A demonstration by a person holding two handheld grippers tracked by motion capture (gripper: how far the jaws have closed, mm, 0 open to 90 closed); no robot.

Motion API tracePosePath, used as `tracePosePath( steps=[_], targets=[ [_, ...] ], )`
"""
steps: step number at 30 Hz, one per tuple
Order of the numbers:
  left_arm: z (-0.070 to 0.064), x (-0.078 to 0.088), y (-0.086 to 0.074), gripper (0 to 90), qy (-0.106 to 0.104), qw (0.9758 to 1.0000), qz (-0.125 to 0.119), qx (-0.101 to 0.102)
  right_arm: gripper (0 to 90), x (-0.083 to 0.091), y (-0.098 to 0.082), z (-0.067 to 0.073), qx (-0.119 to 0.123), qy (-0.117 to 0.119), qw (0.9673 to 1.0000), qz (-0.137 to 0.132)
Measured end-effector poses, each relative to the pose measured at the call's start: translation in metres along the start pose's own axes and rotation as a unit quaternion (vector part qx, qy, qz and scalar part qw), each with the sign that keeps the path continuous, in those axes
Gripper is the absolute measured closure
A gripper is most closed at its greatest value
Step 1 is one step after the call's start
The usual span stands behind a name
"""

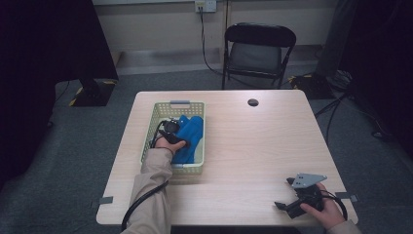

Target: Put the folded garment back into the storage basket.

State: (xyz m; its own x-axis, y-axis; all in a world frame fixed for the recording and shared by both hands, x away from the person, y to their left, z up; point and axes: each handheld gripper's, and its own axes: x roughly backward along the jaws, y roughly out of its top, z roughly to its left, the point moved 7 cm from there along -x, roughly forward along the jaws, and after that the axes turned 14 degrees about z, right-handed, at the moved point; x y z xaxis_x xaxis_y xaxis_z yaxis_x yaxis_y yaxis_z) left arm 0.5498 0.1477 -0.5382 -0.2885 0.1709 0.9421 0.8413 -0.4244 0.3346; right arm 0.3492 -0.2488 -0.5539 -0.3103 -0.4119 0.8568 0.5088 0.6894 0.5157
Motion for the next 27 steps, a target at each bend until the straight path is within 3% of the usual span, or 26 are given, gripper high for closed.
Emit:
tracePosePath(
  steps=[5, 10, 13, 15, 18, 20, 25, 27],
  targets=[
    [0.000, 0.003, 0.000, 7.5, 0.003, 1.0000, 0.009, -0.003, 0.0, 0.000, 0.000, 0.000, 0.000, 0.000, 1.0000, 0.000],
    [0.002, 0.017, 0.005, 9.7, 0.004, 0.9999, -0.015, -0.005, 0.0, 0.000, 0.000, 0.000, 0.000, 0.000, 1.0000, 0.000],
    [0.001, 0.028, 0.008, 21.7, 0.000, 0.9993, -0.035, -0.015, 0.0, 0.000, 0.000, 0.000, 0.000, 0.000, 1.0000, 0.000],
    [-0.001, 0.027, 0.006, 33.5, -0.003, 0.9993, -0.023, -0.028, 0.0, 0.000, 0.000, 0.000, 0.000, 0.000, 1.0000, 0.000],
    [-0.002, 0.020, 0.003, 38.2, -0.012, 0.9994, -0.013, -0.031, 0.0, 0.000, 0.000, 0.000, 0.000, 0.000, 1.0000, 0.000],
    [-0.002, 0.011, -0.001, 37.9, -0.013, 0.9994, -0.001, -0.031, 0.0, 0.000, 0.000, 0.000, 0.000, 0.000, 1.0000, 0.000],
    [-0.001, 0.008, 0.000, 35.9, -0.016, 0.9994, -0.004, -0.032, 0.0, 0.000, 0.000, 0.000, 0.000, 0.000, 1.0000, 0.000],
    [0.002, 0.006, -0.001, 26.9, -0.012, 0.9997, -0.002, -0.019, 0.0, 0.000, 0.000, 0.000, 0.000, 0.000, 1.0000, 0.000]
  ],
)
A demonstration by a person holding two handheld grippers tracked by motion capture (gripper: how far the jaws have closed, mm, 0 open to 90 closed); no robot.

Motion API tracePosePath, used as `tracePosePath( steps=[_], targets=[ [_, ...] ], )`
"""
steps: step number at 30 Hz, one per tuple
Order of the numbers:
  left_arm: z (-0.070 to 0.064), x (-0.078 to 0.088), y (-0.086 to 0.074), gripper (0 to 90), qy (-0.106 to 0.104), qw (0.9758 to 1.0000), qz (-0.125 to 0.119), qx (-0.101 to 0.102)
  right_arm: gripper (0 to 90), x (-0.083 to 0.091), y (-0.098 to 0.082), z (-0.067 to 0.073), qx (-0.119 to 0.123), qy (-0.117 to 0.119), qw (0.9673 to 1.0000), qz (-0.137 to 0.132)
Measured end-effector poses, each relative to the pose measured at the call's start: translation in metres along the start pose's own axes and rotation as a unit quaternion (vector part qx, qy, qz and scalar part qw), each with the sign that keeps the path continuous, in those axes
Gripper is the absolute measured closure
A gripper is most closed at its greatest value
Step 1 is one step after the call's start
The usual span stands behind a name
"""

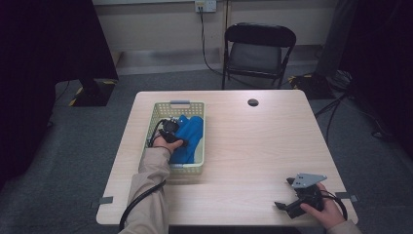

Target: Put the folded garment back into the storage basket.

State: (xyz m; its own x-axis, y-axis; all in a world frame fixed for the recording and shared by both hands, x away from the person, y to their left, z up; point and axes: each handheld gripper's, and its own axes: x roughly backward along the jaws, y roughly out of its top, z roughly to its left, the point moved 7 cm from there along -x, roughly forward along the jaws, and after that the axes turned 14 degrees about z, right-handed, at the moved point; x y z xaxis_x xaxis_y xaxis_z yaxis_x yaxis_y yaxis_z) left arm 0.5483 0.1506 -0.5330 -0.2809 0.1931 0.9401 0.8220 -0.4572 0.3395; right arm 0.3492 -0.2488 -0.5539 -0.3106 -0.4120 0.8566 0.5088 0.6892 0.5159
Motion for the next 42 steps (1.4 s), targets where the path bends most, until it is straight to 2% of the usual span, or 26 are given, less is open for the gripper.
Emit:
tracePosePath(
  steps=[2, 6, 8, 11, 14, 16, 19, 21, 23, 26, 27, 34, 39, 42],
  targets=[
    [0.002, -0.002, 0.000, 19.7, 0.003, 1.0000, -0.003, 0.005, 0.0, 0.000, 0.000, 0.000, 0.000, 0.000, 1.0000, 0.000],
    [0.008, -0.007, -0.002, 4.3, 0.015, 0.9993, -0.006, 0.033, 0.0, 0.000, 0.000, 0.000, 0.000, 0.000, 1.0000, 0.000],
    [0.010, -0.007, -0.002, 0.2, 0.016, 0.9992, -0.005, 0.037, 0.0, 0.000, 0.000, 0.000, 0.000, 0.000, 1.0000, 0.000],
    [0.009, -0.005, -0.001, 1.0, 0.015, 0.9992, 0.007, 0.036, 0.0, 0.000, 0.000, 0.000, 0.000, 0.000, 1.0000, 0.000],
    [0.007, 0.000, 0.002, 6.5, 0.015, 0.9993, 0.010, 0.032, 0.0, 0.000, 0.000, 0.000, 0.000, 0.000, 1.0000, 0.000],
    [0.005, 0.005, 0.007, 7.6, 0.017, 0.9993, -0.007, 0.032, 0.0, 0.000, 0.000, 0.000, 0.000, 0.000, 1.0000, 0.000],
    [-0.002, 0.011, 0.016, 10.8, 0.012, 0.9994, -0.031, 0.014, 0.0, 0.000, 0.000, 0.000, 0.000, 0.000, 1.0000, 0.000],
    [-0.005, 0.010, 0.019, 13.6, 0.017, 0.9993, -0.032, 0.001, 0.0, 0.000, 0.000, 0.000, 0.000, 0.000, 1.0000, 0.000],
    [-0.005, 0.006, 0.019, 16.7, 0.030, 0.9992, -0.023, -0.010, 0.0, 0.000, 0.000, 0.000, 0.000, 0.000, 1.0000, 0.000],
    [-0.005, -0.003, 0.017, 20.9, 0.025, 0.9994, -0.020, -0.011, 0.0, 0.000, 0.000, 0.000, 0.000, 0.000, 1.0000, 0.000],
    [-0.007, -0.006, 0.018, 21.1, 0.016, 0.9996, -0.023, -0.009, 0.0, 0.000, 0.000, 0.000, 0.000, 0.000, 1.0000, 0.000],
    [-0.007, -0.010, 0.020, 17.1, 0.017, 0.9998, -0.003, -0.008, 0.0, 0.000, 0.000, 0.000, 0.000, 0.000, 1.0000, 0.000],
    [-0.005, -0.016, 0.018, 1.5, 0.015, 0.9998, -0.008, 0.014, 0.0, 0.000, 0.000, 0.000, 0.000, 0.000, 1.0000, 0.000],
    [-0.004, -0.017, 0.018, 0.1, 0.014, 0.9998, -0.003, 0.013, 0.0, 0.000, 0.000, 0.000, 0.000, 0.000, 1.0000, 0.000]
  ],
)
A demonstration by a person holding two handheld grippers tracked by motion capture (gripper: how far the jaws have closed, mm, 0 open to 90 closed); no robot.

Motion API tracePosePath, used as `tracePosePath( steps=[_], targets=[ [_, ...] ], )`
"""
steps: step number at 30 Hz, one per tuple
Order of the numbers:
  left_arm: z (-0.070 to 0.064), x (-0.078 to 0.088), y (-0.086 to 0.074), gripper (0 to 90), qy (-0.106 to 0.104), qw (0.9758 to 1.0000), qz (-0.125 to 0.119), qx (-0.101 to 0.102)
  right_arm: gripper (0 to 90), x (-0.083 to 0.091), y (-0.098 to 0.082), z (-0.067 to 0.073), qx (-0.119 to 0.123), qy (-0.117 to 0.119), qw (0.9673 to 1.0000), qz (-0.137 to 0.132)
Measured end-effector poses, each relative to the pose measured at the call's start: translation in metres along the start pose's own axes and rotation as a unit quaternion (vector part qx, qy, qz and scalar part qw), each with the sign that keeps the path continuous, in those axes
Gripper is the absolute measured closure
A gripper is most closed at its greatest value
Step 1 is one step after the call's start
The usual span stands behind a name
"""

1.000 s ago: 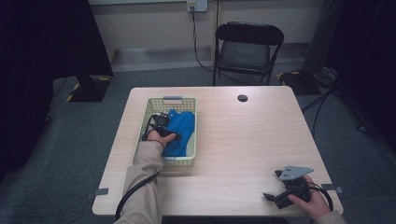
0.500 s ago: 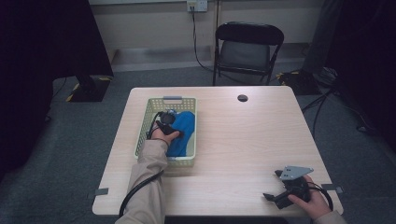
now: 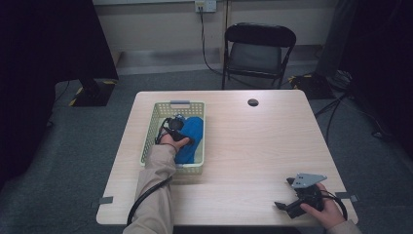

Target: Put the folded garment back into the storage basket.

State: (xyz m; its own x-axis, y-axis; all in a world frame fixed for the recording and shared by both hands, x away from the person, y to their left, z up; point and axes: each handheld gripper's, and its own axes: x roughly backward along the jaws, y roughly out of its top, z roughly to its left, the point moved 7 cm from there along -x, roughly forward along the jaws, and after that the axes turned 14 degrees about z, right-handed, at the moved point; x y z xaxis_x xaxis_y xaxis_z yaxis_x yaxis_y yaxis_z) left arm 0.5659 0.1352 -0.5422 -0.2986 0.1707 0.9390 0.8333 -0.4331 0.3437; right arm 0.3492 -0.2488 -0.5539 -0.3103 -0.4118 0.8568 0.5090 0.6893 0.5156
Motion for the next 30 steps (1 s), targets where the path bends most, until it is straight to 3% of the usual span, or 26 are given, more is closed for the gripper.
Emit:
tracePosePath(
  steps=[7, 11, 14, 17, 19, 21, 24, 27, 30],
  targets=[
    [-0.001, 0.004, 0.000, 1.8, -0.002, 0.9999, 0.012, -0.010, 0.0, 0.000, 0.000, 0.000, 0.000, 0.000, 1.0000, 0.000],
    [-0.001, 0.012, 0.002, 5.8, 0.003, 0.9997, 0.000, -0.022, 0.0, 0.000, 0.000, 0.000, 0.000, 0.000, 1.0000, 0.000],
    [-0.003, 0.022, 0.007, 6.7, -0.002, 0.9992, -0.022, -0.032, 0.0, 0.000, 0.000, 0.000, 0.000, 0.000, 1.0000, 0.000],
    [-0.004, 0.021, 0.006, 5.4, -0.008, 0.9994, -0.014, -0.029, 0.0, 0.000, 0.000, 0.000, 0.000, 0.000, 1.0000, 0.000],
    [-0.003, 0.017, 0.004, 10.0, -0.006, 0.9993, -0.012, -0.035, 0.0, 0.000, 0.000, 0.000, 0.000, 0.000, 1.0000, 0.000],
    [0.000, 0.015, 0.001, 20.2, 0.002, 0.9994, -0.005, -0.034, 0.0, 0.000, 0.000, 0.000, 0.000, 0.000, 1.0000, 0.000],
    [0.000, 0.013, 0.000, 27.6, -0.014, 0.9997, -0.009, -0.019, 0.0, 0.000, 0.000, 0.000, 0.000, 0.000, 1.0000, 0.000],
    [0.001, 0.011, 0.000, 26.3, -0.024, 0.9995, -0.007, -0.018, 0.0, 0.000, 0.000, 0.000, 0.000, 0.000, 1.0000, 0.000],
    [-0.003, 0.005, 0.001, 14.2, -0.018, 0.9992, -0.004, -0.036, 0.0, 0.000, 0.000, 0.000, 0.000, 0.000, 1.0000, 0.000]
  ],
)
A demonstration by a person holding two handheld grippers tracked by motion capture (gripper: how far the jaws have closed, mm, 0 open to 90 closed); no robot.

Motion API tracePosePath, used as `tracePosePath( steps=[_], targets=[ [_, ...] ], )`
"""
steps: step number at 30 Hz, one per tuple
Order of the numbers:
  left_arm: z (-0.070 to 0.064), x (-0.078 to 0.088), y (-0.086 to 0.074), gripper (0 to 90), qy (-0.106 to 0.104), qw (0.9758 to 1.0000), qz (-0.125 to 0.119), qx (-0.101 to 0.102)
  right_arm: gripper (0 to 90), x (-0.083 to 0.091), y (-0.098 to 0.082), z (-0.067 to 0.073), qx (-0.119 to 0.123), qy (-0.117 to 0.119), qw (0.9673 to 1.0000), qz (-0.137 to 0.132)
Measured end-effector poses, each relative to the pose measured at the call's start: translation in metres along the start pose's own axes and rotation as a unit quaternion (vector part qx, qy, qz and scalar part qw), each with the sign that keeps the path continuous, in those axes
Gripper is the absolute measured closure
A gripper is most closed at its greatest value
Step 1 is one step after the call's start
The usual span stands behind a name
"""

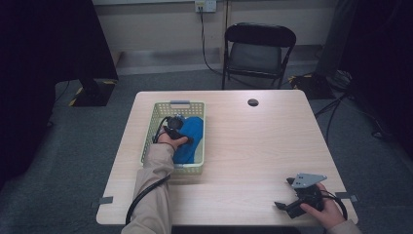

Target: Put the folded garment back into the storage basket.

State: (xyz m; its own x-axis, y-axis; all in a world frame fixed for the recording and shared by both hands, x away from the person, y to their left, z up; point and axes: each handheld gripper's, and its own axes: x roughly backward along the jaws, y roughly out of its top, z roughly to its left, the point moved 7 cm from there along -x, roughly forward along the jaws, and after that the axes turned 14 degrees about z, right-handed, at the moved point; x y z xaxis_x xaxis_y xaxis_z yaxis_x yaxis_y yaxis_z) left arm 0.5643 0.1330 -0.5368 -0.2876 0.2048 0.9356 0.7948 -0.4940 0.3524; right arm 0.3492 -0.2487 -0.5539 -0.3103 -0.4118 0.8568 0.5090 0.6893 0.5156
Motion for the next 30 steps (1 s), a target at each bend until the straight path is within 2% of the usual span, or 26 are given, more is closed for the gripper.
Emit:
tracePosePath(
  steps=[1, 5, 13, 17, 18, 19, 20, 28, 30],
  targets=[
    [-0.001, -0.002, 0.001, 10.4, 0.006, 1.0000, 0.004, -0.004, 0.0, 0.000, 0.000, 0.000, 0.000, 0.000, 1.0000, 0.000],
    [0.000, -0.006, 0.003, 0.0, 0.015, 0.9998, 0.011, 0.010, 0.0, 0.000, 0.000, 0.000, 0.000, 0.000, 1.0000, 0.000],
    [0.001, 0.001, 0.002, 5.3, 0.013, 0.9997, 0.010, 0.018, 0.0, 0.000, 0.000, 0.000, 0.000, 0.000, 1.0000, 0.000],
    [0.002, 0.012, 0.003, 4.9, 0.009, 0.9998, -0.008, 0.019, 0.0, 0.000, 0.000, 0.000, 0.000, 0.000, 1.0000, 0.000],
    [0.001, 0.019, 0.005, 5.0, 0.003, 0.9997, -0.019, 0.014, 0.0, 0.000, 0.000, 0.000, 0.000, 0.000, 1.0000, 0.000],
    [0.001, 0.019, 0.005, 4.9, 0.003, 0.9997, -0.019, 0.014, 0.0, 0.000, 0.000, 0.000, 0.000, 0.000, 1.0000, 0.000],
    [0.001, 0.026, 0.007, 5.0, 0.005, 0.9995, -0.028, 0.013, 0.0, 0.000, 0.000, 0.000, 0.000, 0.000, 1.0000, 0.000],
    [-0.003, 0.041, 0.008, 4.7, 0.003, 0.9988, -0.049, 0.004, 0.0, 0.000, 0.000, 0.000, 0.000, 0.000, 1.0000, 0.000],
    [-0.004, 0.044, 0.008, 4.6, 0.000, 0.9983, -0.057, 0.008, 0.0, 0.000, 0.000, 0.000, 0.000, 0.000, 1.0000, 0.000]
  ],
)
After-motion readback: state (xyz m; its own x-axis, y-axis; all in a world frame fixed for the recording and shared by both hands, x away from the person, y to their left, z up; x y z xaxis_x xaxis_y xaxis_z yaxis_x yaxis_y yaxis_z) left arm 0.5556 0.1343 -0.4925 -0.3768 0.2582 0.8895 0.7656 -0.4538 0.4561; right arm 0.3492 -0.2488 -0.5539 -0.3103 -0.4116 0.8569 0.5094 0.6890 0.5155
